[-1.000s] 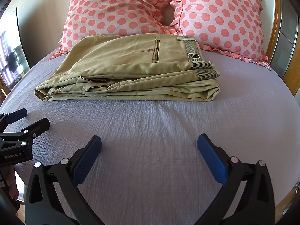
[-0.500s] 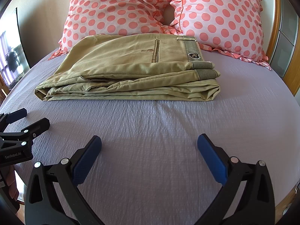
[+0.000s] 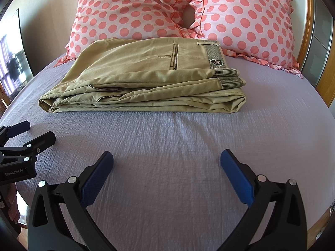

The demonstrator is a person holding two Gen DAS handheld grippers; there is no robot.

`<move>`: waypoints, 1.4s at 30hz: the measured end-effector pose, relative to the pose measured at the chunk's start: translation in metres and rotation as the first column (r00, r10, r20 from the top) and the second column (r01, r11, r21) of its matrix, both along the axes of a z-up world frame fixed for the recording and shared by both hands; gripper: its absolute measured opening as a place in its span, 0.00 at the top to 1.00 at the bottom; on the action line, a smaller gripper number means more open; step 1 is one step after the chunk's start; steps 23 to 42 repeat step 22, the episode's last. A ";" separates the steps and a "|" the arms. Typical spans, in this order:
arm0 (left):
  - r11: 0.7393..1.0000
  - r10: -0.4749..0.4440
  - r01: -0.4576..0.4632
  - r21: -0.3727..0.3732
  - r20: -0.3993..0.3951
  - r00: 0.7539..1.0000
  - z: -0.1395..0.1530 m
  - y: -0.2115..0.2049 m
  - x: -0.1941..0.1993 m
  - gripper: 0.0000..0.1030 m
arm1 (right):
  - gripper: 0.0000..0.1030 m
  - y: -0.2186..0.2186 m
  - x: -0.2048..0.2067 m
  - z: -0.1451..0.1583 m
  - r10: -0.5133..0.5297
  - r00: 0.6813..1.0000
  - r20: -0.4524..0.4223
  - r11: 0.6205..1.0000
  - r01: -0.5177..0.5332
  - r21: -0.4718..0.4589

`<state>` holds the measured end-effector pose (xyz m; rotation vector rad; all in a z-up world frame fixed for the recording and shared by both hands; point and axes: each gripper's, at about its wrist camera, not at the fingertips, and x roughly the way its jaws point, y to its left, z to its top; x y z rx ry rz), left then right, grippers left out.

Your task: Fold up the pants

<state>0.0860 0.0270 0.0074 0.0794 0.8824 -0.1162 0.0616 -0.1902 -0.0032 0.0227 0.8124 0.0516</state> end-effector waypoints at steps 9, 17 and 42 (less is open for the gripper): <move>1.000 0.003 -0.003 -0.001 -0.008 1.000 0.000 -0.001 0.001 0.02 | 0.01 0.001 0.000 0.000 0.000 1.000 0.000 1.000 0.000 0.000; 1.000 0.001 -0.001 -0.002 0.036 0.999 -0.002 -0.002 -0.004 0.02 | 0.01 0.001 0.000 0.000 -0.002 1.000 0.000 1.000 0.002 0.000; 1.000 -0.001 0.001 -0.003 0.038 0.999 -0.002 0.000 -0.003 0.02 | 0.01 0.001 0.000 0.000 -0.002 1.000 0.000 1.000 0.002 0.000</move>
